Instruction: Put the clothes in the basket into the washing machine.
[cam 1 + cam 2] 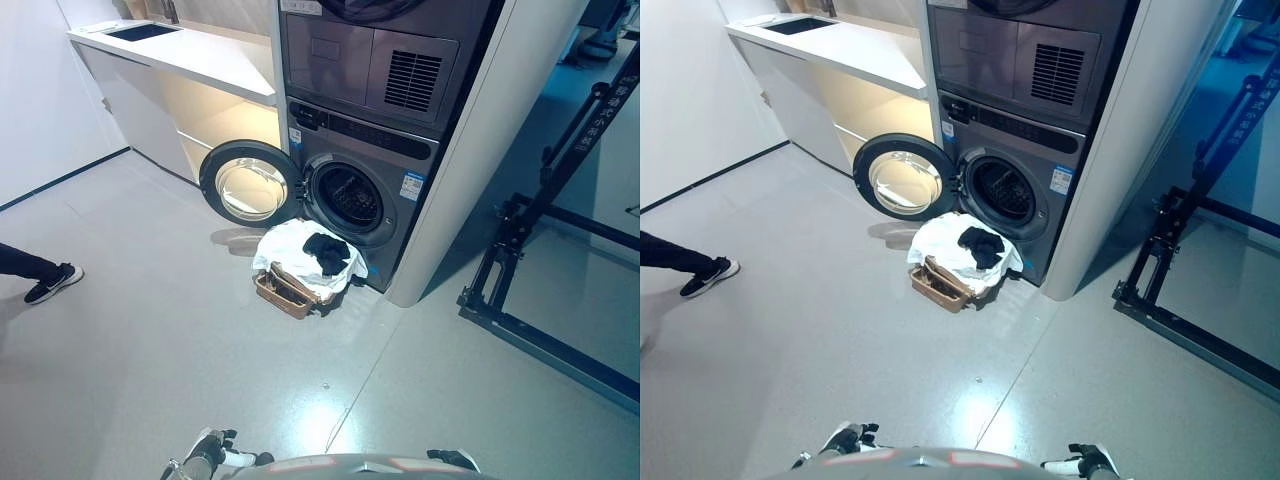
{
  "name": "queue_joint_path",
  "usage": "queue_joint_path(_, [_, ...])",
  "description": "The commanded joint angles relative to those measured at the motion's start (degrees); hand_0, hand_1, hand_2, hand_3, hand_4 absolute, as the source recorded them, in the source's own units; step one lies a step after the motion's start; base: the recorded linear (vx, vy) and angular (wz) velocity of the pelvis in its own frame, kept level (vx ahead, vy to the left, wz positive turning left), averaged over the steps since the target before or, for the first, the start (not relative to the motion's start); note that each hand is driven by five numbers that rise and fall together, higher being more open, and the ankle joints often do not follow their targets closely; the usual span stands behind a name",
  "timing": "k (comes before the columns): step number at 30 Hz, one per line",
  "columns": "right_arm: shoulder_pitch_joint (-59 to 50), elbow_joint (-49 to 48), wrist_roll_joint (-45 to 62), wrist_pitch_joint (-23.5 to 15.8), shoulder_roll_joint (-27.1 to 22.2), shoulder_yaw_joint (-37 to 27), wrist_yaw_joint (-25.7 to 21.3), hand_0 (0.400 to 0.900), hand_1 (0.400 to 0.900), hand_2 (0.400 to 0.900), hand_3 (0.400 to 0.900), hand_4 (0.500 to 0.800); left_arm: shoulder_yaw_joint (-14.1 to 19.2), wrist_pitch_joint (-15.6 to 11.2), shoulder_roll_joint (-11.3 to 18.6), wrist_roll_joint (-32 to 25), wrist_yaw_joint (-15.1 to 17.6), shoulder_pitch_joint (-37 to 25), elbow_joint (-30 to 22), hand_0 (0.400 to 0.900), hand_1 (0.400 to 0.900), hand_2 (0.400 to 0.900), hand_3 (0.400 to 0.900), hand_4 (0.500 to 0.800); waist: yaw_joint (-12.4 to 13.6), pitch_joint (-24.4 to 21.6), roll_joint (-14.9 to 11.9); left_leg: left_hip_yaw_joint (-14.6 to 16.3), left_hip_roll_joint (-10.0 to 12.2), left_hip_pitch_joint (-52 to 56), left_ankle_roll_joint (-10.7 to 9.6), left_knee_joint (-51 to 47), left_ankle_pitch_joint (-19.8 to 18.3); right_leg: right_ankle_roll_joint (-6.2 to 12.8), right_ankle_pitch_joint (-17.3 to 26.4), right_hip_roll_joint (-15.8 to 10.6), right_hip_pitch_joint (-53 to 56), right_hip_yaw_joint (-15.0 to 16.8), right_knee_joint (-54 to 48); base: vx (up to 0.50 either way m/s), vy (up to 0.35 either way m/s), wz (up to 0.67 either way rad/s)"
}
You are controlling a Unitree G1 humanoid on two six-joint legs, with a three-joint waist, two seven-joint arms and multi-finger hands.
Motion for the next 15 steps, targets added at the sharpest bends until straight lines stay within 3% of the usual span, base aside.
queue_joint_path(1, [-2.24, 2.51, -0.73, -0.82, 0.4, 1.25, -0.37, 0.9, 0.9, 0.9, 0.9, 0.8, 0.73, -0.18, 0.41, 0.12, -0.16, -2.04, 3.76, 0.9, 0.9, 0.9, 0.9, 0.8, 0.75, -0.58, -1.16, 1.41, -3.51, -2.91, 1.86, -0.46, 0.87, 1.11, 0.2, 0.36, -1.94, 2.01, 6.39, 0.0, 0.0, 0.0])
queue_joint_path(15, [-2.19, 2.84, -1.04, -0.53, 0.48, 1.12, -0.36, 0.9, 0.9, 0.9, 0.9, 0.8, 1.33, 0.21, 0.26, -0.09, 0.36, -1.82, 4.0, 0.9, 0.9, 0.9, 0.9, 0.8, 0.95, -0.45, -1.38, 1.26, -4.04, -2.71, 2.54, -0.46, 0.21, 1.46, 0.14, -0.1, -2.0, 2.36, 6.56, 0.0, 0.005, -0.01])
